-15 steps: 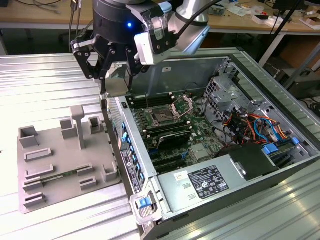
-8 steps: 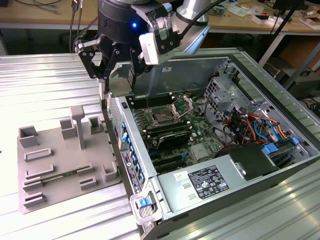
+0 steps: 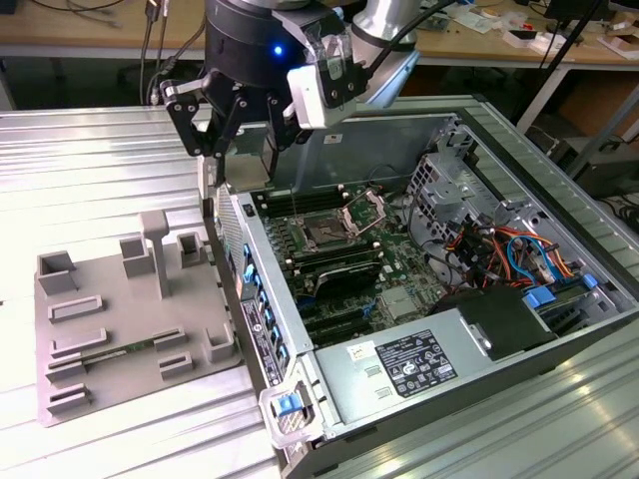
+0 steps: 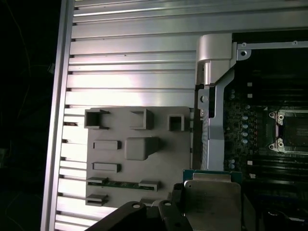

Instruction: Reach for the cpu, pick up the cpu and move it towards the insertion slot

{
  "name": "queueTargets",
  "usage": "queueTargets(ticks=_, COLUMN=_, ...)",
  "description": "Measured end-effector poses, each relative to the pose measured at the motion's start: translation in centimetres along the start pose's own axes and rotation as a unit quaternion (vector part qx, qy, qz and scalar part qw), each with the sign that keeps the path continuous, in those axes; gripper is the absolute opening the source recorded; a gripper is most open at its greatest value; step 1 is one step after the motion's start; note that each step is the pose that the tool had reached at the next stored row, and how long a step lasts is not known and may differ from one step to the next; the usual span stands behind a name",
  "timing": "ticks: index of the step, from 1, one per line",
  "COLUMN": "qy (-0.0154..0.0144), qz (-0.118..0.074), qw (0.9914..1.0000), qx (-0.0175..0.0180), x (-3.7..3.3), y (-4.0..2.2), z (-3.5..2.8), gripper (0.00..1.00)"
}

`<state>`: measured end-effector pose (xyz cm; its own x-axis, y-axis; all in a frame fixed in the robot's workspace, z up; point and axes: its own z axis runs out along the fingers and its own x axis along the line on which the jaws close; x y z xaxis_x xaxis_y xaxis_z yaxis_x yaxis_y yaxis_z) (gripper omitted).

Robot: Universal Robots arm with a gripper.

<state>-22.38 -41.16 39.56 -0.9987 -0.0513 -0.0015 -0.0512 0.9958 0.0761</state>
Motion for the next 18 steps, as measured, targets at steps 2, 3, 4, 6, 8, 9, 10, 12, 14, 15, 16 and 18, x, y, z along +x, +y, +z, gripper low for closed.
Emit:
queueTargets(ticks=2, qy=0.0, qz=0.0, qw=1.0, qx=0.0, x=-0.17, y=-0.01, z=0.0, gripper=0.55)
queueTargets(ticks=3, qy=0.0, qz=0.0, qw=1.0, qx=0.0, x=-0.28, y=-0.02, z=0.0, gripper=0.55)
queueTargets(ticks=4, qy=0.0, qz=0.0, qw=1.0, qx=0.0, x=-0.38, y=-0.02, z=0.0, gripper=0.55)
queueTargets(ticks=6, qy=0.0, qz=0.0, qw=1.0, qx=0.0, x=-0.53, y=-0.03, z=0.01, gripper=0.55)
queueTargets(ticks=8, qy=0.0, qz=0.0, qw=1.0, qx=0.0, x=-0.8, y=-0.04, z=0.0, gripper=0.55)
queueTargets(ticks=9, qy=0.0, qz=0.0, qw=1.0, qx=0.0, x=-0.86, y=-0.04, z=0.0, gripper=0.55)
queueTargets(ticks=10, qy=0.0, qz=0.0, qw=1.0, qx=0.0, x=-0.92, y=-0.05, z=0.01, gripper=0.55)
queueTargets(ticks=12, qy=0.0, qz=0.0, qw=1.0, qx=0.0, x=-1.69, y=-0.09, z=0.02, gripper=0.55)
queueTargets(ticks=14, qy=0.0, qz=0.0, qw=1.0, qx=0.0, x=-2.83, y=-0.15, z=0.02, gripper=0.55)
queueTargets(ticks=15, qy=0.0, qz=0.0, qw=1.0, qx=0.0, x=-2.9, y=-0.15, z=0.02, gripper=0.55)
queueTargets(ticks=16, qy=0.0, qz=0.0, qw=1.0, qx=0.0, x=-2.97, y=-0.15, z=0.03, gripper=0.55)
queueTargets(ticks=18, qy=0.0, qz=0.0, qw=1.0, qx=0.0, x=-3.13, y=-0.16, z=0.02, gripper=0.55)
